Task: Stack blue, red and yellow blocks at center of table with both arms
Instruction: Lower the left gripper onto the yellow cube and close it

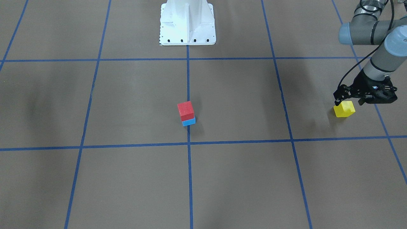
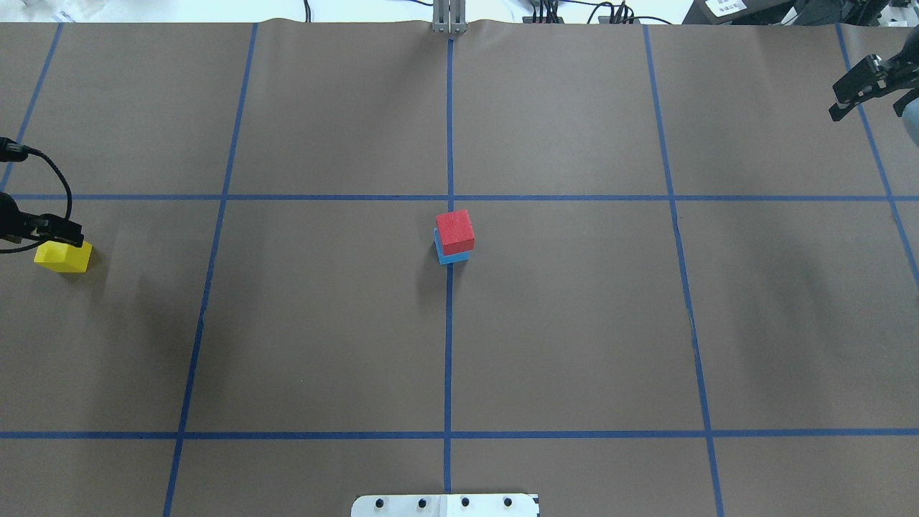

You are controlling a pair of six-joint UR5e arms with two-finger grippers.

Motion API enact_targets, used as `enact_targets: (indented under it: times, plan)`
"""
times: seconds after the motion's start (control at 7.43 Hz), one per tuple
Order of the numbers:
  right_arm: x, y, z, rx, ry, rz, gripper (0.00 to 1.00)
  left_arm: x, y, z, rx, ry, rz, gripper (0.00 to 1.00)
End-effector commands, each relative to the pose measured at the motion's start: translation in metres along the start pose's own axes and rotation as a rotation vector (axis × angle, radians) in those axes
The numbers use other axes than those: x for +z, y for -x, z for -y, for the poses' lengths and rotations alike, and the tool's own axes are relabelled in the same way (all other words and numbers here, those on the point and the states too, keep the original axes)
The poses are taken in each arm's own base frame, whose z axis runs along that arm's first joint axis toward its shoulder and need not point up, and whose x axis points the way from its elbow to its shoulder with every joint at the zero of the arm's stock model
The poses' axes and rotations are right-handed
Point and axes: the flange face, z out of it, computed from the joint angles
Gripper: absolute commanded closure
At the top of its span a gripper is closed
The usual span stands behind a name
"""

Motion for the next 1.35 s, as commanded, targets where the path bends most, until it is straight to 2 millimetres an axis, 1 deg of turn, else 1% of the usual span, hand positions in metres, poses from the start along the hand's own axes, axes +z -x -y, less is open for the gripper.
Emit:
enact_targets:
  times: [0.0,0.13,0.4,1.21]
  plan:
    - [-0.001,0.001,0.000,0.005,-0.002,0.000,0.00,0.014,0.014,0.002,0.003,0.016,0.019,0.00]
    - [-0.001,0.001,0.000,0.005,-0.002,0.000,0.00,0.021,0.017,0.003,0.001,0.015,0.017,0.00]
    - [0.001,0.000,0.001,0.008,0.002,-0.001,0.00,0.043,0.030,0.000,0.005,0.009,0.007,0.00]
    - [-0.001,0.002,0.002,0.005,-0.002,0.000,0.00,0.040,0.019,0.007,0.013,0.001,-0.011,0.00]
